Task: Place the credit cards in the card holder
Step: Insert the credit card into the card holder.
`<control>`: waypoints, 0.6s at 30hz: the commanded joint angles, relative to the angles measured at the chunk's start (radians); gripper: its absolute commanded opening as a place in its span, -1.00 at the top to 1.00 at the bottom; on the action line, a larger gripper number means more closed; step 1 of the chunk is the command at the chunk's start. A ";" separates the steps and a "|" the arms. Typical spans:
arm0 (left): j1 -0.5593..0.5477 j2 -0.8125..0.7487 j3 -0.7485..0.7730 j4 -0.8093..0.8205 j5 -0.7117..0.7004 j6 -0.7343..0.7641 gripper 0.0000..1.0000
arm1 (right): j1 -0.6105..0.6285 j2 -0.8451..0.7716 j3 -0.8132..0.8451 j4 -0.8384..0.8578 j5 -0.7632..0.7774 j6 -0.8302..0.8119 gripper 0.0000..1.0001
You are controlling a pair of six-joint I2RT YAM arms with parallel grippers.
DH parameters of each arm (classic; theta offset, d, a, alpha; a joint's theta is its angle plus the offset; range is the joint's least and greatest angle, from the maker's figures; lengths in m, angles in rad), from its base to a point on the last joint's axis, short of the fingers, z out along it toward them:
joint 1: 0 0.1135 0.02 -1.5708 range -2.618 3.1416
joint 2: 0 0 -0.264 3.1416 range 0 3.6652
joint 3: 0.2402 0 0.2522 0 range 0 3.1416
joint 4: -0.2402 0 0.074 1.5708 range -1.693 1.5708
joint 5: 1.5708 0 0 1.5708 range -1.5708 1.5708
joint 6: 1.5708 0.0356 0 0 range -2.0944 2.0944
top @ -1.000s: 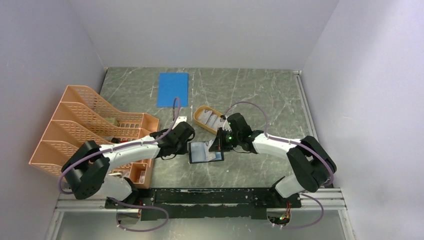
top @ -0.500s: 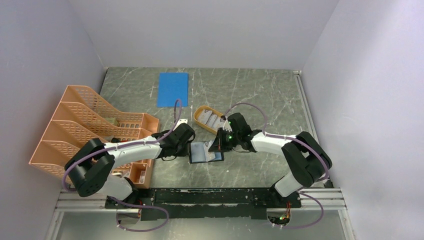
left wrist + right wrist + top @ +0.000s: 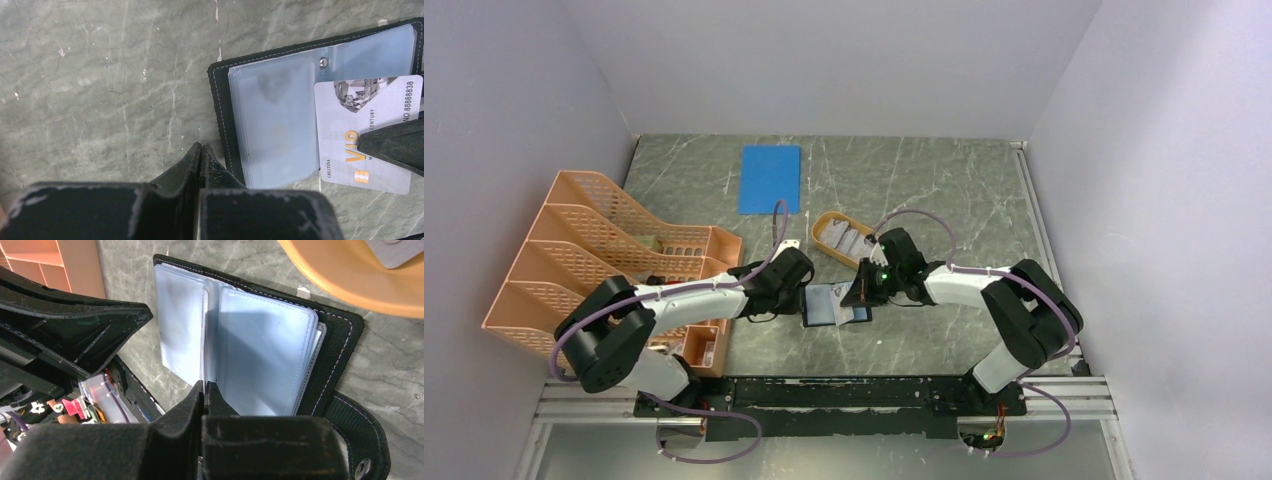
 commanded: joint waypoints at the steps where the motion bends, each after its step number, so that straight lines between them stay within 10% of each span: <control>1: 0.005 0.009 -0.011 0.033 0.021 -0.003 0.90 | -0.006 0.014 -0.009 0.029 -0.013 0.012 1.00; 18: 0.005 0.036 -0.021 0.067 0.060 0.002 0.90 | -0.003 0.057 -0.010 0.120 -0.059 0.060 1.00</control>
